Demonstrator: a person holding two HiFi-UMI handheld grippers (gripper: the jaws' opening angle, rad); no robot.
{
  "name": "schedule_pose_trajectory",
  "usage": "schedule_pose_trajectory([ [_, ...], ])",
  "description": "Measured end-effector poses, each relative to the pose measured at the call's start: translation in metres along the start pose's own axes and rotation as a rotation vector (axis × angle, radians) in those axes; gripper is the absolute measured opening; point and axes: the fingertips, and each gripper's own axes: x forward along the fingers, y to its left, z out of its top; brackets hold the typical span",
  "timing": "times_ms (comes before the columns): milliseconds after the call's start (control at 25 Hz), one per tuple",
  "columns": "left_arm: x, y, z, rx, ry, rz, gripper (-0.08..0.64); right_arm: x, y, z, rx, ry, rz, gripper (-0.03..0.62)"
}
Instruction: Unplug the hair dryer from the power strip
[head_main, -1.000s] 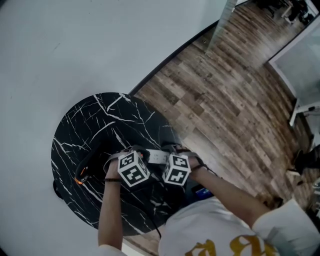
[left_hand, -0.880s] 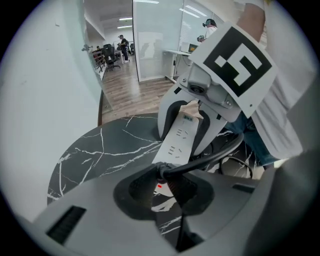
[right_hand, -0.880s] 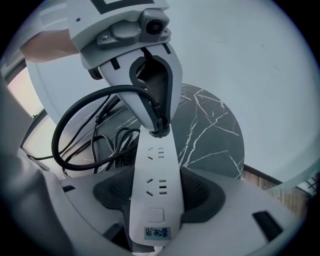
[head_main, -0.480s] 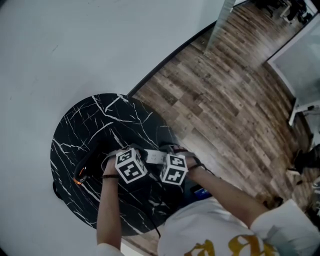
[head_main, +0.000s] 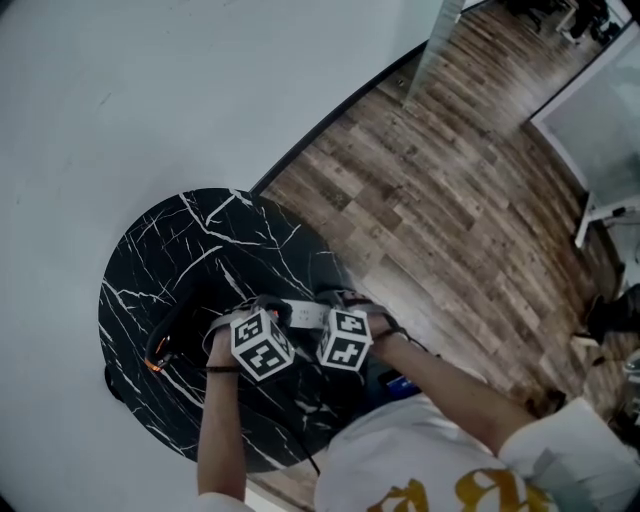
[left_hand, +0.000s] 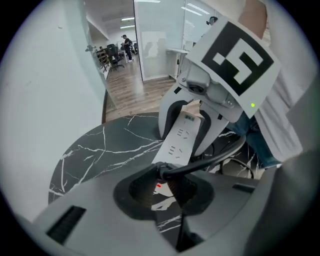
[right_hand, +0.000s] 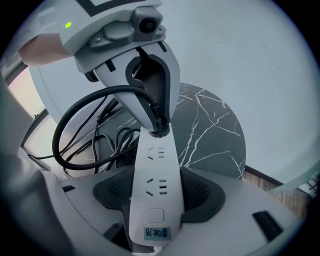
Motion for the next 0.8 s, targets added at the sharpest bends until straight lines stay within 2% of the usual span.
schedule_pose_trajectory([
  [120, 0.0004, 0.0013, 0.0002, -0.038, 0.014, -0.080, 0.061, 0.0006, 0.0009, -0.0014, 0.011, 0.003, -0.001, 0.269],
  [200, -0.0002, 0.0013, 0.0022, -0.048, 0.013, -0.088, 0.063, 0.0005, 0.0015, -0.0019, 0.020, 0.000, 0.001, 0.270],
  [400, -0.0013, 0.0017, 0.0021, -0.014, 0.008, 0.062, 0.063, 0.0002, 0.0012, -0.0016, 0.018, -0.005, 0.005, 0.270],
  [480, -0.0012, 0.0013, -0.0001, -0.024, 0.006, 0.073, 0.063, 0.0008, 0.0024, -0.0002, 0.010, -0.005, 0.009, 0.270],
  [680, 0.0007, 0.0002, 0.0009, -0.073, 0.003, -0.064, 0.063, 0.0001, 0.0027, -0.0020, 0.018, -0.005, 0.005, 0.270],
  [720, 0.0003, 0.0002, 0.0014, -0.080, 0.002, -0.076, 0.064, 0.0002, 0.0030, -0.0023, 0.021, -0.004, 0.005, 0.270],
  [800, -0.0008, 0.0007, 0.0021, -0.073, 0.002, -0.052, 0.063, 0.0003, 0.0035, -0.0032, 0.028, 0.002, 0.007, 0.270],
])
